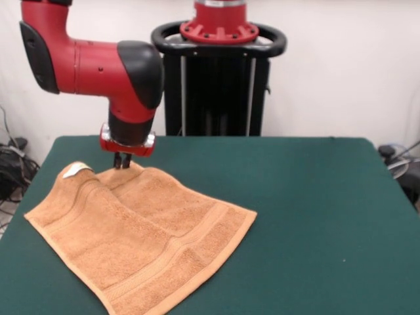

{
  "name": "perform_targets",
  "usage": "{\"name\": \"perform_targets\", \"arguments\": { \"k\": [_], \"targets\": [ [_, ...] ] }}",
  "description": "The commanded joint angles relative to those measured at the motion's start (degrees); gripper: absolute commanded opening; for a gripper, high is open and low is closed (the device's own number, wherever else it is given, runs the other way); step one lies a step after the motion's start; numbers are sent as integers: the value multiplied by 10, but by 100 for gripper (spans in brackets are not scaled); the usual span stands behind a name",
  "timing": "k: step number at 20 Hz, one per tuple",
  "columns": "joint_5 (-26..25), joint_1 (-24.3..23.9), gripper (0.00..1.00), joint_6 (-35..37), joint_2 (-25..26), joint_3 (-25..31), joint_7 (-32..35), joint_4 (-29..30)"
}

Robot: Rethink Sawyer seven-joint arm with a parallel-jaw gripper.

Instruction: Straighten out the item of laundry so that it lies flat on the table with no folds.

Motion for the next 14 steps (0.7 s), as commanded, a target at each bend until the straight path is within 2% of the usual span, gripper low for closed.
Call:
{"name": "perform_targets", "arguments": {
  "k": [1,9,14],
  "targets": [
    [26,-14,0,-1,92,91,-89,64],
    [46,-9,0,78,73,90,-112,90],
    [46,-14,0,76,73,92,-116,104]
  ]
}}
